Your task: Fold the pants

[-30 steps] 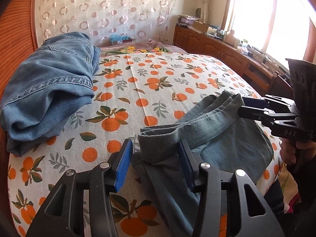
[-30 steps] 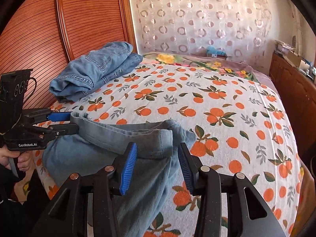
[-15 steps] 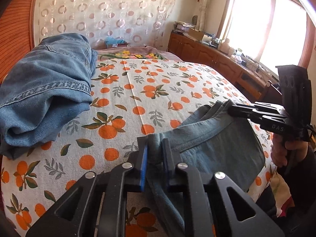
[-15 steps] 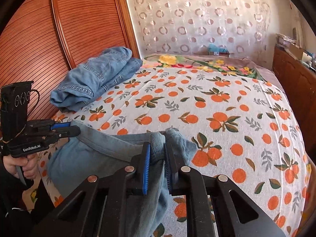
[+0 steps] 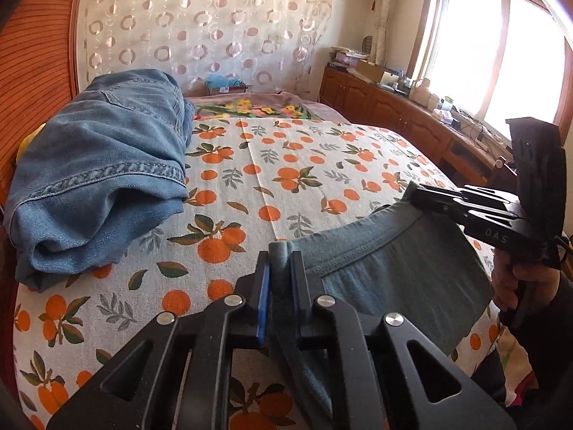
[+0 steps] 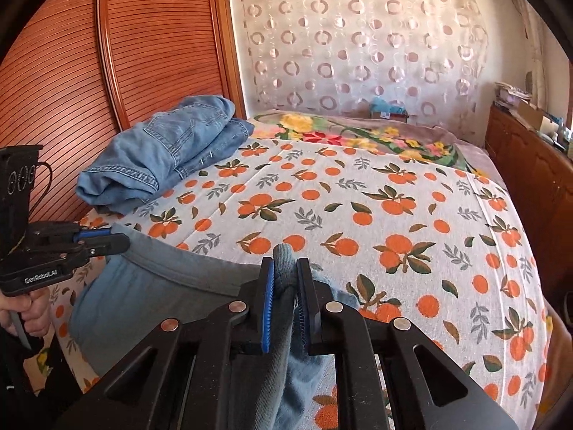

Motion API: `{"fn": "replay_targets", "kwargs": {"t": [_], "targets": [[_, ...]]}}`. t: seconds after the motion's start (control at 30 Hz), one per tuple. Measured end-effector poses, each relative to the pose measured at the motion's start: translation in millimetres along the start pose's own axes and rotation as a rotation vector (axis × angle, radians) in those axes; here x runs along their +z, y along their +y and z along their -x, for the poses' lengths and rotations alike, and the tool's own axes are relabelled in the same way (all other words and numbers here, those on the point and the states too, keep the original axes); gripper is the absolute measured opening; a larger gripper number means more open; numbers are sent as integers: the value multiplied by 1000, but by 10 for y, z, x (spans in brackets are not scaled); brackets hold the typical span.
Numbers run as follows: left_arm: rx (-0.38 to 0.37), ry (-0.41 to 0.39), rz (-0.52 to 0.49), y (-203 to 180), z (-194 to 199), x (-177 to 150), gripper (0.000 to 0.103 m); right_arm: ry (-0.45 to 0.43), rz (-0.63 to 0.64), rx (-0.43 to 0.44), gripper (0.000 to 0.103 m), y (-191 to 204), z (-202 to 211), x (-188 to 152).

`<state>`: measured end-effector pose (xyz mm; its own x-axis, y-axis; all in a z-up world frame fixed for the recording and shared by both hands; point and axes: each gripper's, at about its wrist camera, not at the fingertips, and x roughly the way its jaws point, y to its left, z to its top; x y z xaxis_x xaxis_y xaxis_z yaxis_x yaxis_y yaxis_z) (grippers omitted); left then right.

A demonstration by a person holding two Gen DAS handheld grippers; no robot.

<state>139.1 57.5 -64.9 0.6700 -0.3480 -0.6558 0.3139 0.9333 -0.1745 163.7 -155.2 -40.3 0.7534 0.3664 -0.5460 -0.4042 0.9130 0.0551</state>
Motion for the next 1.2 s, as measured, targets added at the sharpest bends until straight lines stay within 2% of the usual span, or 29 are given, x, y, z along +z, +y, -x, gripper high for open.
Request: {"fn": "replay_targets", "kwargs": {"t": [0.1,0.17,0.3,0.43,0.5,0.53,0.8,1.2], "targets": [[20,5,-12,-39,45,-7,16,18,8,-14,13,13,-24,40],[47,7,-25,-72,83,-11,21,24,13,-22,20,12,-15,41],[63,6,-41,-120,163,-35,28,28,-3,-57,24,-2,57,25],[65,11,-53,-177,208,-83,29,13,5,-61,41,43,199,-40],[61,11,-56,-203,216,-109,42,9,11,-55,46,73,267,-88],[56,8,-56,-211,219,-120,46,10,12,-51,47,87,288,-106],[54,56,-52,-209,98,-200,46,33,0,-49,59,51,323,-216],[51,82,-23,-162,14,-267,46,49,-13,-47,61,-1,281,-263]]}}
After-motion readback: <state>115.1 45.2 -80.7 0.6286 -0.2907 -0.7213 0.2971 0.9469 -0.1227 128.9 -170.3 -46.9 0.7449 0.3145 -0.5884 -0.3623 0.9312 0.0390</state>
